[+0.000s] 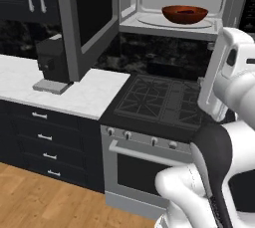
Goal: Pick the eggplant from the sink and place it in the bowl. Then pick the bowl and place it in the microwave. Then close the microwave door and press the start button.
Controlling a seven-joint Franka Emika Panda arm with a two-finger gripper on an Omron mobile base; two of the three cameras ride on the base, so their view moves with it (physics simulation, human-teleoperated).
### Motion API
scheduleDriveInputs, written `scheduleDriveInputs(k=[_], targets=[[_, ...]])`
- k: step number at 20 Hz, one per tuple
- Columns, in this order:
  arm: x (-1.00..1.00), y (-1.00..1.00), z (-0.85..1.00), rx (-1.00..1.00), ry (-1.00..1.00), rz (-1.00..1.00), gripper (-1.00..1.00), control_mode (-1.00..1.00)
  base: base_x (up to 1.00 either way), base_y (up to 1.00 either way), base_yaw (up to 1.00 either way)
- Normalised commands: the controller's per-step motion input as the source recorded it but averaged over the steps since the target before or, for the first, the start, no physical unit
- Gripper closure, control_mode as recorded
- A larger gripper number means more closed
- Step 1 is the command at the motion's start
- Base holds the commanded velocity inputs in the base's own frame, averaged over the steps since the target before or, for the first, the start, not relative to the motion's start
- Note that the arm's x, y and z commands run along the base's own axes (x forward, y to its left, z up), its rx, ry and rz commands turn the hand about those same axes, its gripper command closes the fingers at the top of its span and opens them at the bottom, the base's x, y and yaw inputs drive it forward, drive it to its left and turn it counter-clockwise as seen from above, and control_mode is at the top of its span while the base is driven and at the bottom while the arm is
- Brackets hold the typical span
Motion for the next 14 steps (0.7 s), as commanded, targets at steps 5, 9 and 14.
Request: scheduleDriveInputs(k=[5,9,14], targets=[[-0.88,0.65,0.02,0.01,-0.03,-0.05,-1.00,-1.00,0.00,0.00,0.00],[-0.38,0.75,0.00,0.00,-0.06,-0.02,-1.00,-1.00,0.00,0.00,0.00],[-0.06,0.88,0.00,0.00,-0.01,-0.02,-1.00,-1.00,0.00,0.00,0.00]])
